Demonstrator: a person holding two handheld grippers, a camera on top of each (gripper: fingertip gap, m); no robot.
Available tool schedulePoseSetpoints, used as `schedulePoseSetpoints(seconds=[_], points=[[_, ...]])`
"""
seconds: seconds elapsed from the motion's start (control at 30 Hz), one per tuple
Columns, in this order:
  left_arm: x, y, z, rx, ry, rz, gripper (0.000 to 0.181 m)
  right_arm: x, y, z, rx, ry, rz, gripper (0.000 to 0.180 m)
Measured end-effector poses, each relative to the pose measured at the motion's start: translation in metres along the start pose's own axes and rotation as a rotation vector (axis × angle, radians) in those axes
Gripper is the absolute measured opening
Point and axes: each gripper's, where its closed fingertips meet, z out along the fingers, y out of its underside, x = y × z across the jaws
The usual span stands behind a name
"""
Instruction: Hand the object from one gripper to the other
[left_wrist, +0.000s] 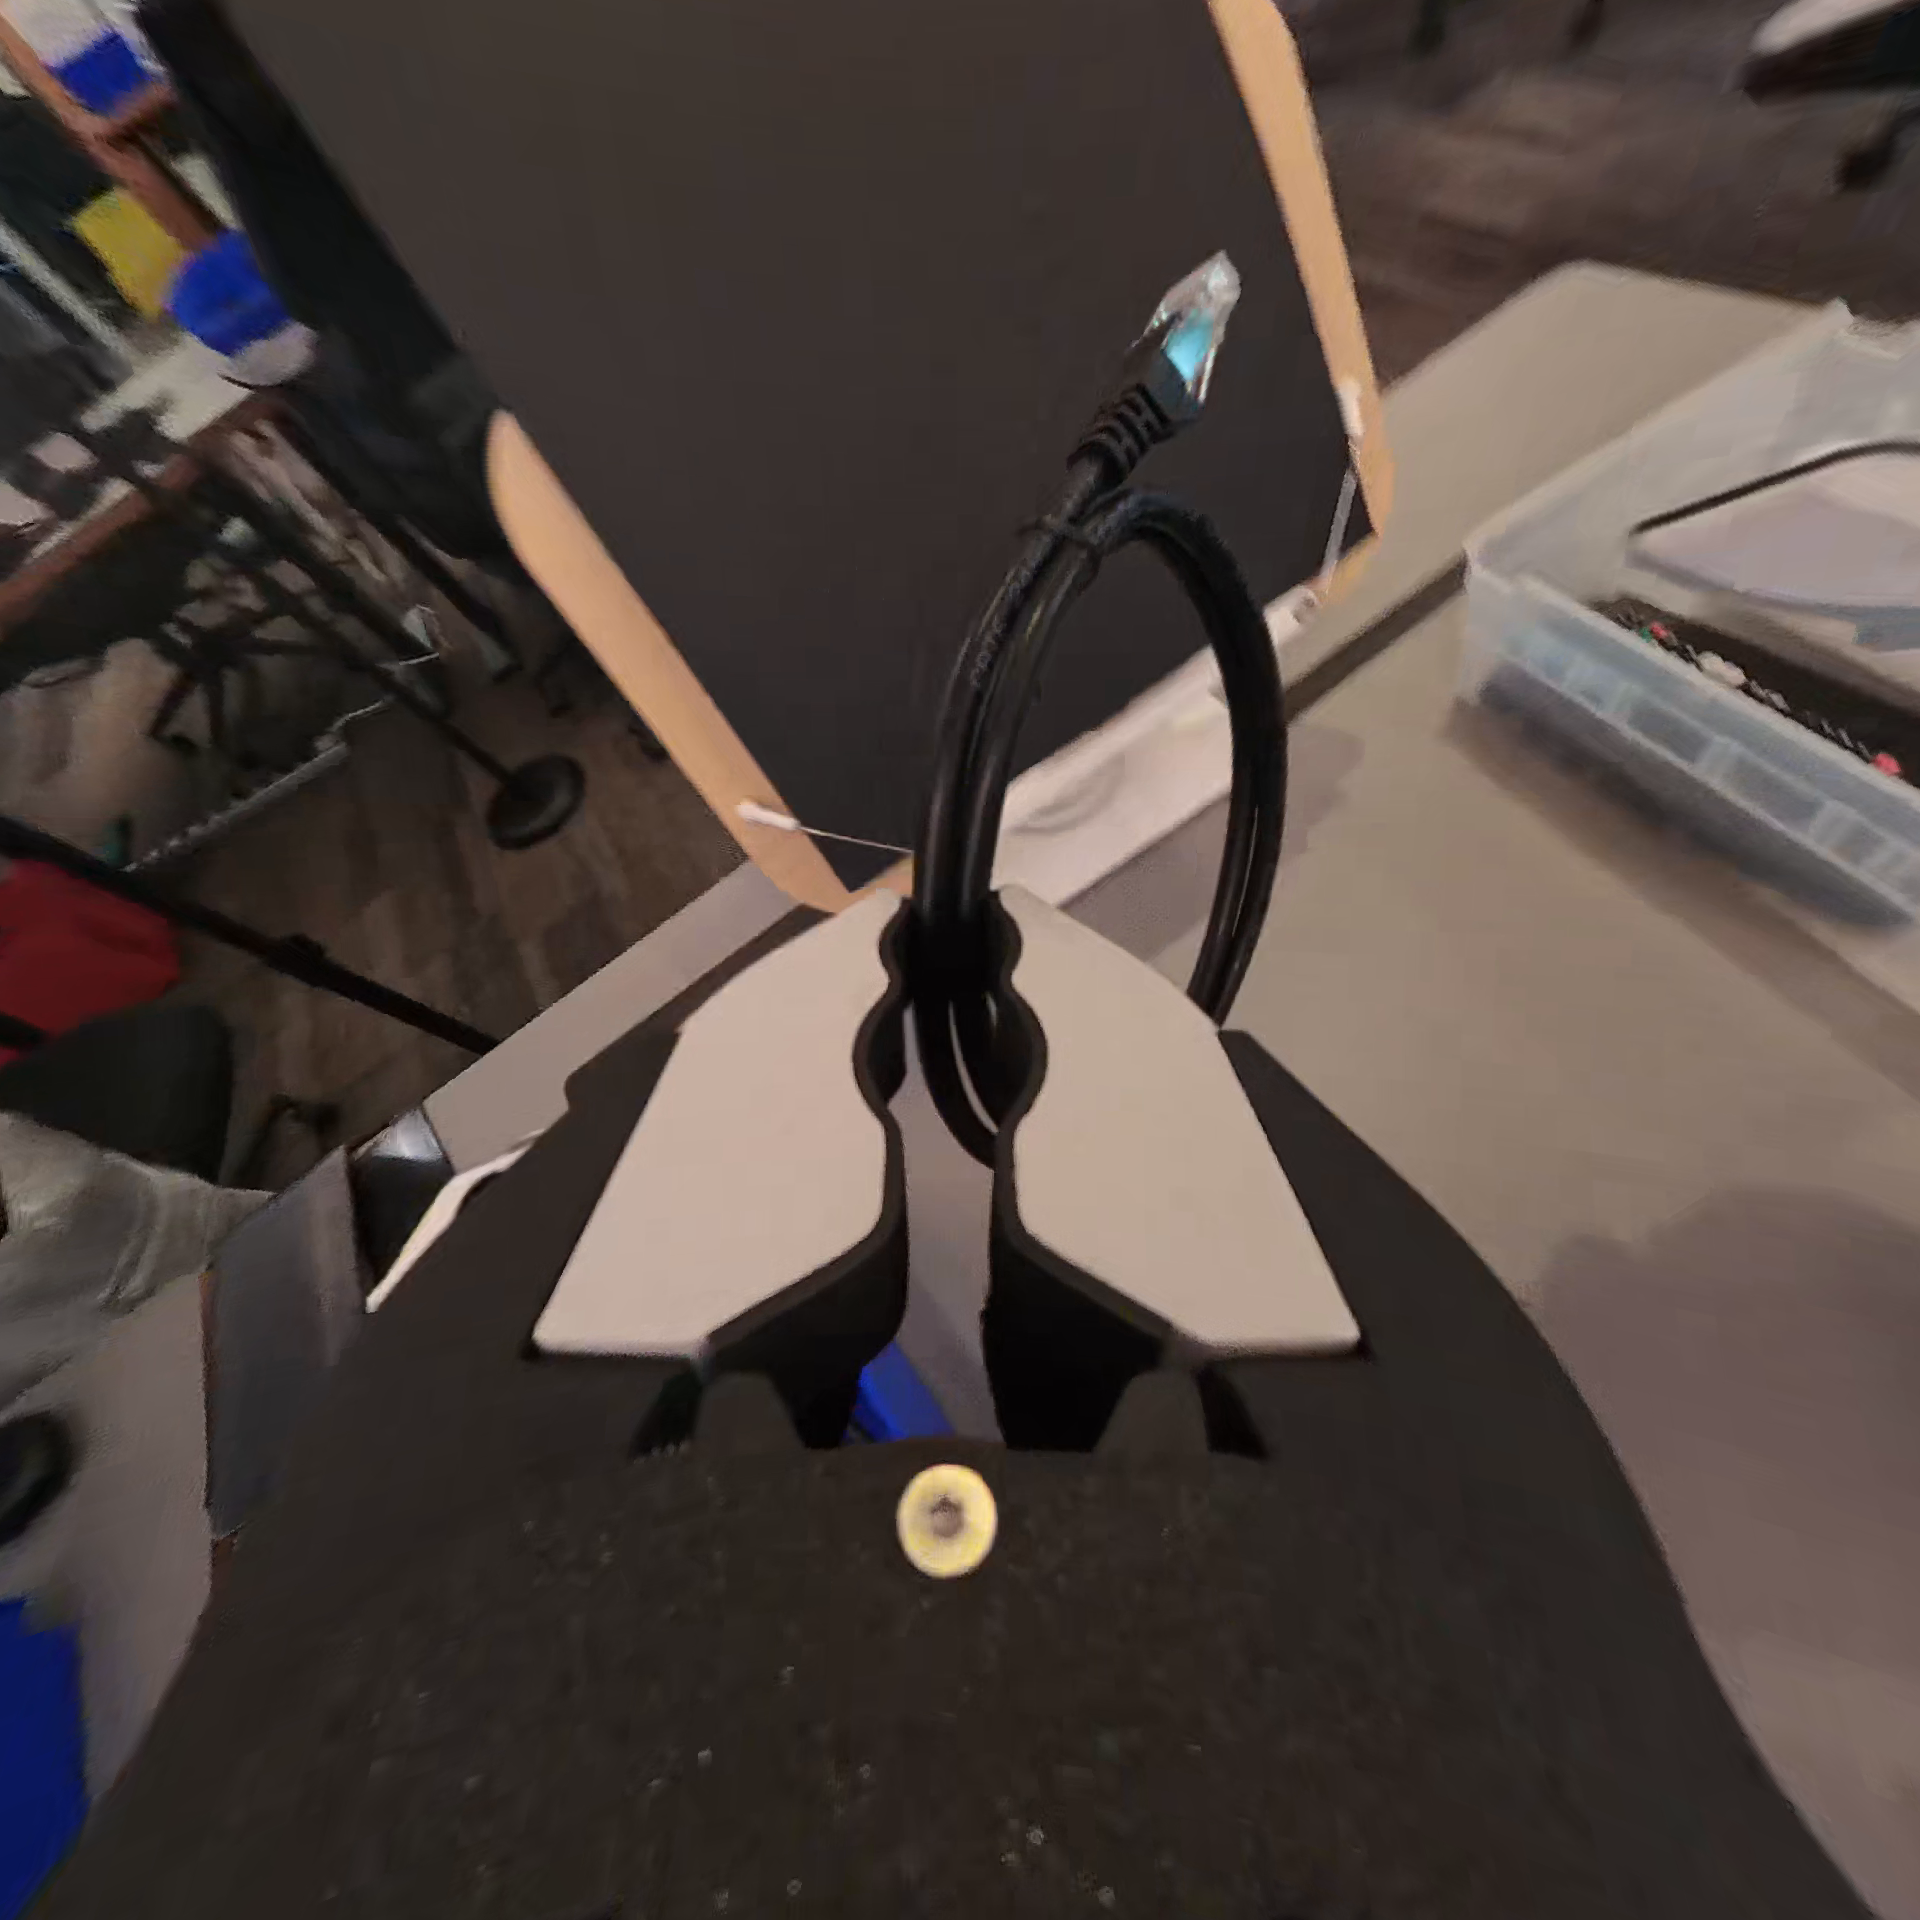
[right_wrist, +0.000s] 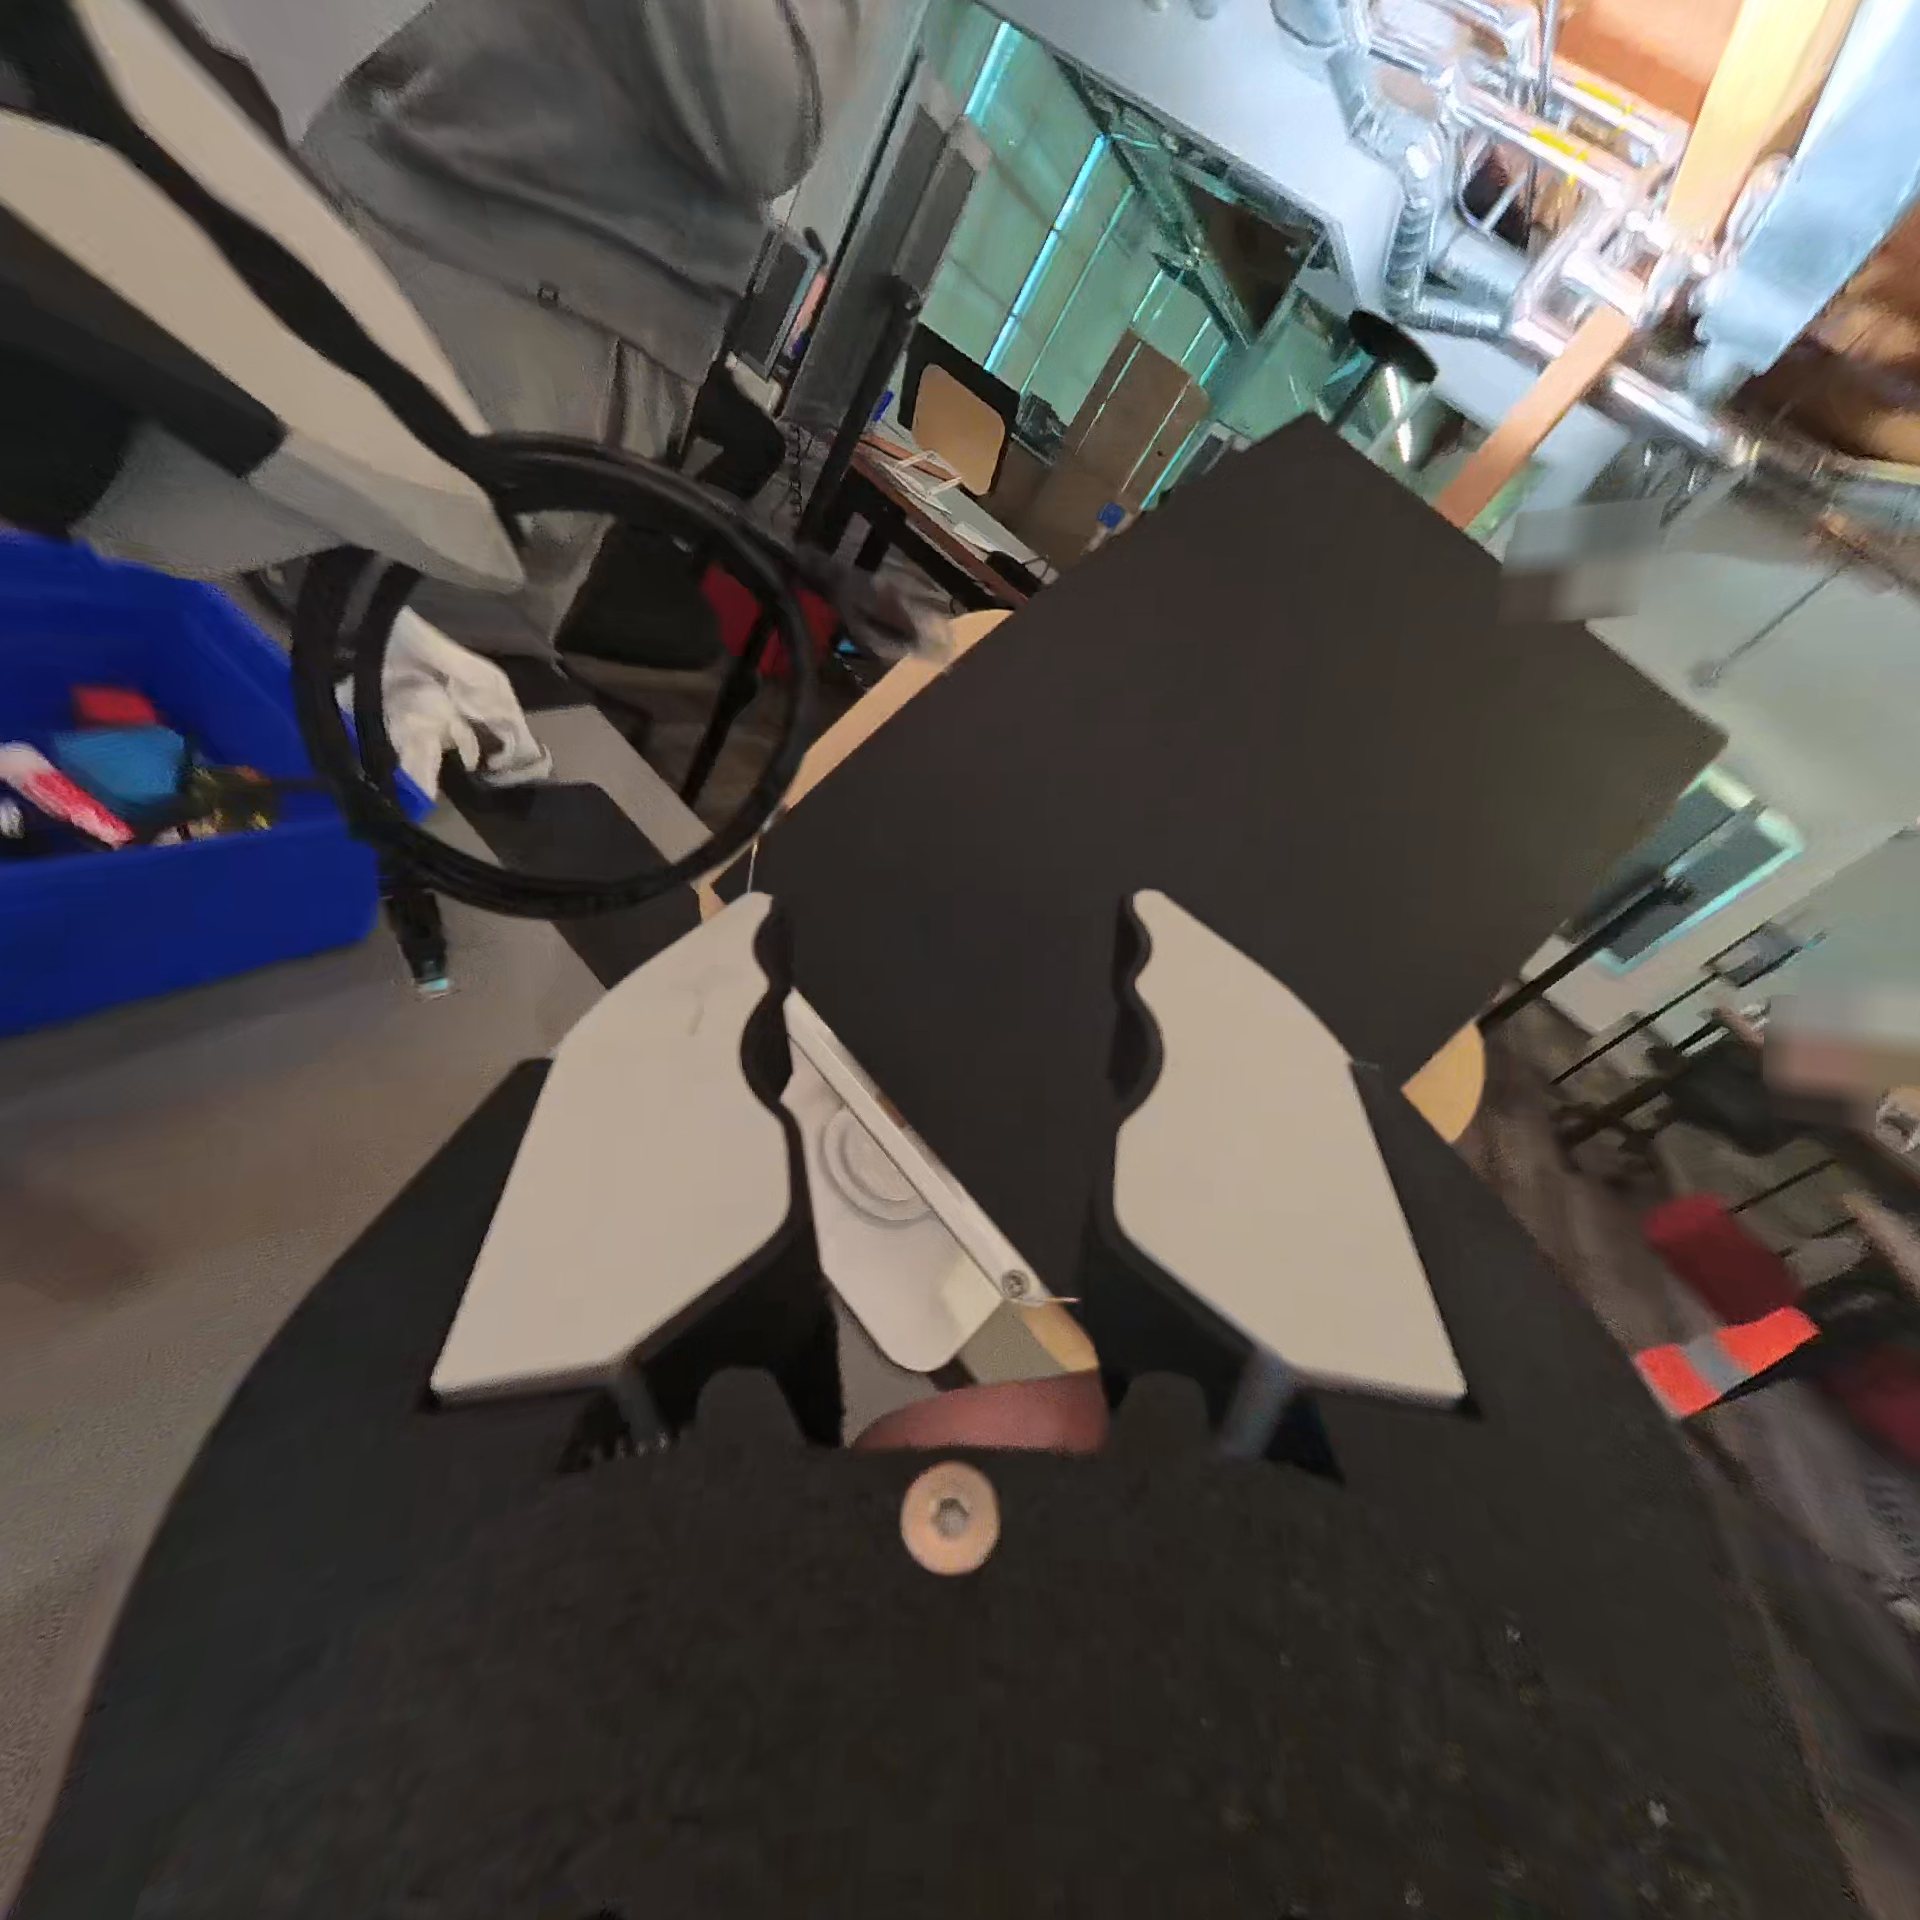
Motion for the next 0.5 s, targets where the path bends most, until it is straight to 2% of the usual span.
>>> schedulePoseSetpoints(seconds=[0.13,0.2,0.27,0.33,0.37,0.4,0.5], points=[[0.032,0.008,0.005,-0.070,0.098,0.126,0.011,-0.028,0.008,0.012,-0.059,0.002,-0.277,0.073],[0.046,0.012,0.005,-0.102,0.119,0.203,0.011,-0.033,0.010,0.015,-0.076,0.062,-0.449,0.072],[0.059,0.011,0.004,-0.101,0.148,0.256,0.011,-0.041,0.008,0.017,-0.063,0.094,-0.582,0.060],[0.071,0.007,0.002,-0.083,0.187,0.277,0.011,-0.052,0.014,0.021,-0.084,0.068,-0.655,0.041],[0.074,0.008,0.002,-0.088,0.192,0.287,0.011,-0.049,0.016,0.022,-0.108,0.104,-0.704,0.026],[0.075,0.008,0.002,-0.088,0.188,0.302,0.011,-0.047,0.018,0.023,-0.134,0.113,-0.751,0.017],[0.072,0.006,0.002,-0.064,0.147,0.332,0.011,-0.045,0.014,0.022,-0.138,0.099,-0.683,0.015]])
